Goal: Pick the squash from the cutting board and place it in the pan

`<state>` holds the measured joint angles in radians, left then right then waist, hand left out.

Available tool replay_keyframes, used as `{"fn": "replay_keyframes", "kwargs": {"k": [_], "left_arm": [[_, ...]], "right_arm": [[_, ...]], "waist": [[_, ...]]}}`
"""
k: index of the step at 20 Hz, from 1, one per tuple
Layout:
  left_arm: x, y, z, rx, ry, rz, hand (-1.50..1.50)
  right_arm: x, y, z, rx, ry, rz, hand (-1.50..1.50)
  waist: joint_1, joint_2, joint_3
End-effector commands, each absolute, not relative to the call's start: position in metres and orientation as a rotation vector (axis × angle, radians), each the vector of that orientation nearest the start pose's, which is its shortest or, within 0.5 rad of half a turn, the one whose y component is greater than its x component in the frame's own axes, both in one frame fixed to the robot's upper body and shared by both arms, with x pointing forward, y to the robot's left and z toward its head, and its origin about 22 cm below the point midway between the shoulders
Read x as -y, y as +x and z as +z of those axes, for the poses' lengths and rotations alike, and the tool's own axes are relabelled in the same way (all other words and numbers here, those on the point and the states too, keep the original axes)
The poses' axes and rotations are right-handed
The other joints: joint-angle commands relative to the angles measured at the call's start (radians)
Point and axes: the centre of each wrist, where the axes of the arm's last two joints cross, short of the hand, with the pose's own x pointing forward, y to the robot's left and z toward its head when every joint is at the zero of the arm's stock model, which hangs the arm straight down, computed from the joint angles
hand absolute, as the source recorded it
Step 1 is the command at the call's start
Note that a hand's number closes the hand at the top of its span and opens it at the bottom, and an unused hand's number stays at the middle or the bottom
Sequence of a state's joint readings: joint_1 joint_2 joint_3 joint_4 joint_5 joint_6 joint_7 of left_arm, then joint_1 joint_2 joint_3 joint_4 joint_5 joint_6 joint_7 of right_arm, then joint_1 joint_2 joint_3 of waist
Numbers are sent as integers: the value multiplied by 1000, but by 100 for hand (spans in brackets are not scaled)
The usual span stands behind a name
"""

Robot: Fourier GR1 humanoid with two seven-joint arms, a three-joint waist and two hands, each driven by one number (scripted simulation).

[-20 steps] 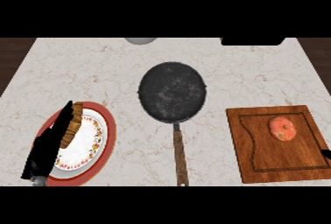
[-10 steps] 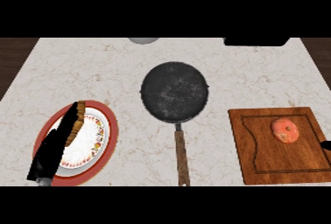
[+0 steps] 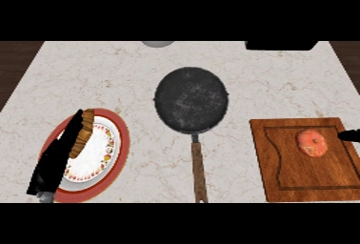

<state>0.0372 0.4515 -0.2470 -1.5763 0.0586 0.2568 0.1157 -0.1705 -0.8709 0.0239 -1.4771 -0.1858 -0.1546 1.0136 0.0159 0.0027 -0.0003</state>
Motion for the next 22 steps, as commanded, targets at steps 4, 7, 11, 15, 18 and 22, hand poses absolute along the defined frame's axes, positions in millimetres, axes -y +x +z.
{"fn": "replay_keyframes", "kwargs": {"k": [4, 7, 11, 15, 18, 22], "left_arm": [[-299, 218, -4, 1375, 318, -280, 0], [-289, 227, 13, 1400, 334, -270, 0], [-283, 231, 7, 1385, 316, -284, 0], [-271, 218, 2, 1377, 327, -258, 0], [-273, 221, 11, 1381, 323, -281, 0], [-300, 221, 10, 1385, 337, -265, 0]], "right_arm": [[384, 308, 140, 466, -666, 189, -150], [375, 313, 127, 399, -614, 239, -150], [359, 335, 131, 362, -604, 267, -150], [368, 336, 131, 376, -567, 269, -150], [362, 343, 95, 327, -570, 279, -150], [356, 346, 108, 244, -577, 287, -150]], "waist": [[7, 1, -1], [2, -1, 0], [1, 0, -1], [-9, -3, 0], [2, 0, 1], [-7, -3, -1]]}}
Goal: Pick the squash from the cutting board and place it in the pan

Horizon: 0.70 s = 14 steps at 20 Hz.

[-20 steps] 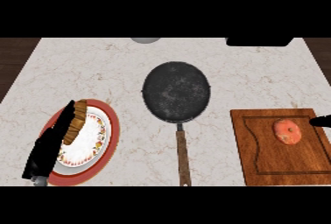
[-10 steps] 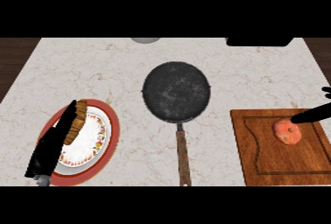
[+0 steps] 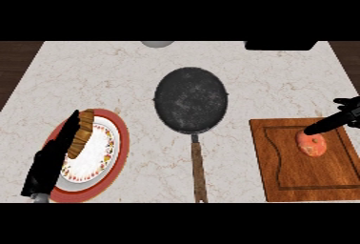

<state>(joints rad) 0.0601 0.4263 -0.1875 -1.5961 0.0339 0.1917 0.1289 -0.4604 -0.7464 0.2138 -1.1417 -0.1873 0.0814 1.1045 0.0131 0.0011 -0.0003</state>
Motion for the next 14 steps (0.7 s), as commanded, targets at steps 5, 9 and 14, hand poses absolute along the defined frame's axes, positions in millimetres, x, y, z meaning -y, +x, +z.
{"fn": "replay_keyframes", "kwargs": {"k": [5, 9, 14], "left_arm": [[-289, 227, 13, 1385, 327, -277, 0], [-262, 223, 7, 1394, 316, -257, 0], [-294, 229, 5, 1376, 322, -249, 0]], "right_arm": [[353, 345, 98, 220, -576, 293, -150], [360, 345, 77, 201, -541, 301, -150], [349, 337, 60, 179, -539, 326, -150]], "waist": [[-11, -3, -1], [-8, -1, 0], [-14, -2, 0]]}}
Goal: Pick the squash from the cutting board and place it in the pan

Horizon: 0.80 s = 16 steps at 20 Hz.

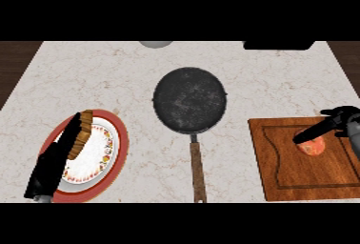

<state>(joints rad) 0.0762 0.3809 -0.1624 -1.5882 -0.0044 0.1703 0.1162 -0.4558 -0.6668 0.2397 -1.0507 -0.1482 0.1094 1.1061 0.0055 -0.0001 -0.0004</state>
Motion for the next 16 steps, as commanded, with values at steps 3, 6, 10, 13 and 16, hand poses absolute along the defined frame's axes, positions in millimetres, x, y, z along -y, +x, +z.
{"fn": "replay_keyframes", "kwargs": {"k": [3, 6, 10, 13, 16], "left_arm": [[-295, 229, 12, 1389, 354, -262, 0], [-290, 206, -5, 1372, 326, -268, 0], [-279, 213, 6, 1385, 322, -252, 0], [-284, 215, 12, 1385, 349, -263, 0], [-306, 233, 5, 1391, 348, -267, 0]], "right_arm": [[348, 349, 69, 184, -555, 293, -150], [346, 339, 47, 177, -547, 304, -150], [357, 338, 29, 159, -549, 291, -150], [348, 336, 27, 177, -550, 296, -150], [340, 351, 27, 205, -556, 270, -150]], "waist": [[-2, 0, 0], [0, 0, 0], [2, 0, 1], [-2, -1, 0], [0, 1, 0]]}}
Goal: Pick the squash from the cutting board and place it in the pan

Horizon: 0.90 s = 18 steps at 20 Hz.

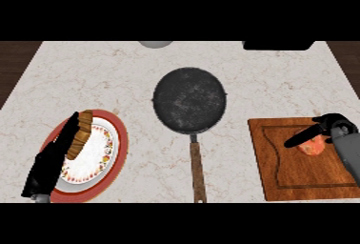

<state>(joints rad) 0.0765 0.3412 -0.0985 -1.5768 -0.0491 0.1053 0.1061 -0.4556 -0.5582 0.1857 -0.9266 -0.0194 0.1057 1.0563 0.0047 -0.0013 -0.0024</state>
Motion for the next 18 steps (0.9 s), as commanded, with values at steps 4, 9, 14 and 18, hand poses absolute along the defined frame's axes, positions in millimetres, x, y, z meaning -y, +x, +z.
{"fn": "replay_keyframes", "kwargs": {"k": [4, 9, 14, 18], "left_arm": [[-273, 218, 11, 1384, 345, -255, 0], [-285, 223, 10, 1374, 322, -252, 0], [-301, 223, 23, 1389, 343, -284, 0], [-280, 230, 16, 1402, 309, -282, 0]], "right_arm": [[333, 335, 3, 278, -551, 223, 150], [352, 329, -1, 306, -496, 187, 150], [339, 338, 21, 408, -537, 506, 150], [301, 343, 38, 558, -589, 1034, 150]], "waist": [[-1, 1, 3], [-2, 1, 3], [13, 2, 3], [50, 10, 4]]}}
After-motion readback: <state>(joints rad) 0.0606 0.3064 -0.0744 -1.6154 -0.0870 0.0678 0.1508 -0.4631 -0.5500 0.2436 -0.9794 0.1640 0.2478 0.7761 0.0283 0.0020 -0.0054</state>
